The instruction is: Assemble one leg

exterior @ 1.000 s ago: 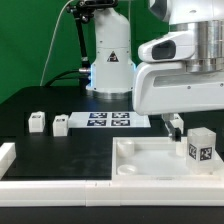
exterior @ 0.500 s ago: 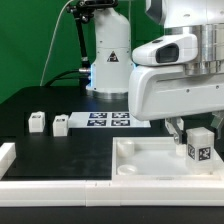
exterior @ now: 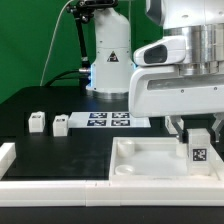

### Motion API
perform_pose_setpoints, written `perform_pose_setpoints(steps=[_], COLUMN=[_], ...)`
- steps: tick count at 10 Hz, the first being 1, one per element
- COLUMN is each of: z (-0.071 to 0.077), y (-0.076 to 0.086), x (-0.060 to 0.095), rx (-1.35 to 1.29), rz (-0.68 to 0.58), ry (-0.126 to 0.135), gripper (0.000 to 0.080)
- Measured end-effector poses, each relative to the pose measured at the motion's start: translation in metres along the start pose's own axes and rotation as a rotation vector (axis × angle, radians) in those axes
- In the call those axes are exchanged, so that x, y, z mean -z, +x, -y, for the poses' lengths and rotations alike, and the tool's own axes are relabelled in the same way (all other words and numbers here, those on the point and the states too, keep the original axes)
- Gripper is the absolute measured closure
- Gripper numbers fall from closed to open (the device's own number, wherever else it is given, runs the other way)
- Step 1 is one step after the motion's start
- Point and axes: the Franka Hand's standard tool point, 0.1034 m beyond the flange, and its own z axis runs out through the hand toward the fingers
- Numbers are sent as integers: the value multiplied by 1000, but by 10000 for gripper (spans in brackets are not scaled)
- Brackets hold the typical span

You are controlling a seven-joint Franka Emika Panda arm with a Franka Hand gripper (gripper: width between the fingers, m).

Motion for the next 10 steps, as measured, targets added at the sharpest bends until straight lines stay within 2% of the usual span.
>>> perform_pose_setpoints(steps=[2,5,8,9,10], z=[0,2,3,4,4], y=[0,-1,-1,-1,-1], x=[0,0,0,0,0], rx=[-324,-708,-916,-990,-954], rz=[3,-9,-10,-7,-6], ry=[8,4,4,9,9], gripper=[509,509,509,397,397])
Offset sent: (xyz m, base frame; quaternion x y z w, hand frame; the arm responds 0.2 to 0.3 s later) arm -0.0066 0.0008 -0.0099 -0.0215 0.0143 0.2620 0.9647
